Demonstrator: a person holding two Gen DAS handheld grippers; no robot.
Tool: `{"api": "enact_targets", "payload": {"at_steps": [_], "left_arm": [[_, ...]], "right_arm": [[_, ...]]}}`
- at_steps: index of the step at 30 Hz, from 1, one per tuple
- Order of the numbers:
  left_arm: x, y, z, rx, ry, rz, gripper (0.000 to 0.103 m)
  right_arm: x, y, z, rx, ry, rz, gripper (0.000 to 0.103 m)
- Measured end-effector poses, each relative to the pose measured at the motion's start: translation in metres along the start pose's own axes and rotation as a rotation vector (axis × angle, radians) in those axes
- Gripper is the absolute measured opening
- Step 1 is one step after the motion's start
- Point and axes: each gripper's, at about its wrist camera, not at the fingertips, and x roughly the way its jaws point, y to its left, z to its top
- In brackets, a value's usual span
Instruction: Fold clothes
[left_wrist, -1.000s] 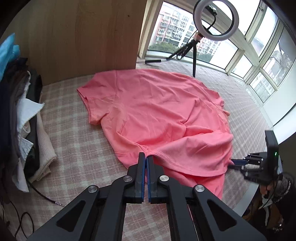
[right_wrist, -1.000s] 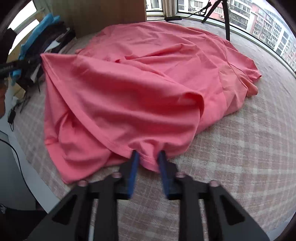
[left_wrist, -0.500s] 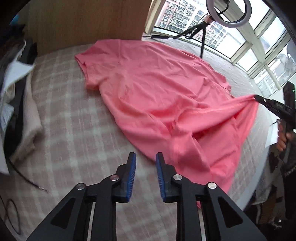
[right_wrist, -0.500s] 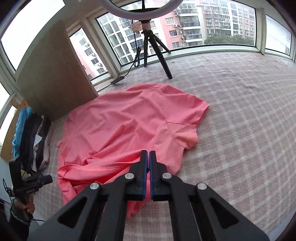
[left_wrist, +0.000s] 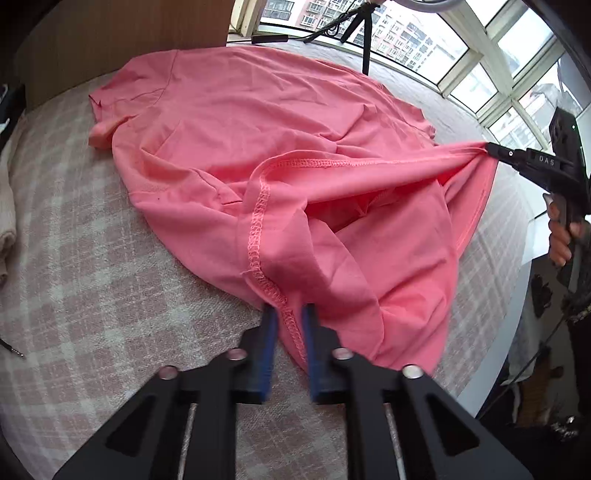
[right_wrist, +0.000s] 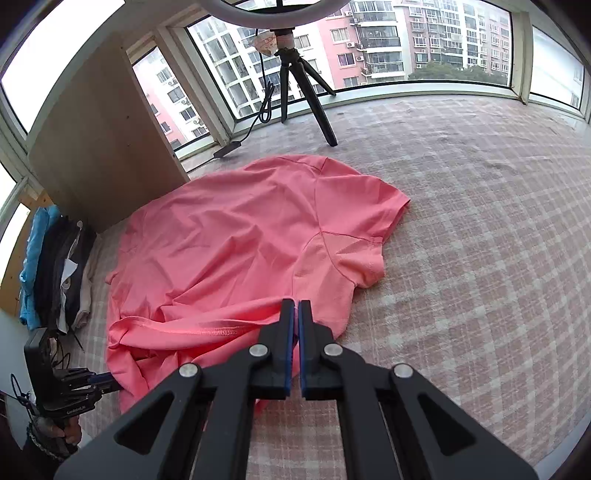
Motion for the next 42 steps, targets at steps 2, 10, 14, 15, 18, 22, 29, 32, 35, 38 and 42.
{"api": "enact_targets", "payload": {"at_steps": [2,10,14,15,18,22,29,32,35,38,42], "left_arm": [[-0.001,-0.001,0.001,0.005,-0.005,0.008,0.010],[0.009,0.005,0.015,-0.013,0.026,-0.069,0.033],[0.016,-0.008,0.013,0.019,0.033,-0.025,0.002],[0.016,-0.010,0.013,0.024,0.031,-0.011,0.000],[-0.017,-0.005,0.015,0.014,-0.039,0.006,0.000],[-0.098,0.010,0.015,0.016,-0.195,0.076,0.000],[-0.192,0.059,0.009,-0.061,-0.354,0.267,0.000],[-0.175,0.086,0.002,-0.106,-0.294,0.298,0.000],[-0.149,0.104,-0.008,-0.140,-0.233,0.313,0.000],[-0.137,0.115,-0.016,-0.165,-0.207,0.297,0.000],[-0.130,0.120,-0.023,-0.179,-0.191,0.284,0.000]], "right_arm": [[0.000,-0.001,-0.001,-0.002,0.004,0.002,0.002],[-0.002,-0.004,-0.005,0.007,0.009,0.008,0.002],[-0.009,-0.005,-0.005,0.008,0.002,0.007,0.002],[-0.011,-0.005,-0.004,0.009,-0.002,0.007,0.002],[-0.034,-0.002,0.001,-0.003,-0.043,0.011,0.002],[-0.088,0.011,0.018,-0.035,-0.147,0.035,0.002],[-0.132,0.062,0.064,-0.147,-0.271,0.066,0.002],[-0.081,0.082,0.063,-0.206,-0.139,0.055,0.003],[-0.031,0.078,0.026,-0.196,0.044,0.094,0.006],[-0.010,0.056,-0.029,-0.185,0.095,0.073,0.032],[0.015,0.023,-0.075,-0.131,0.153,0.035,0.043]]}}
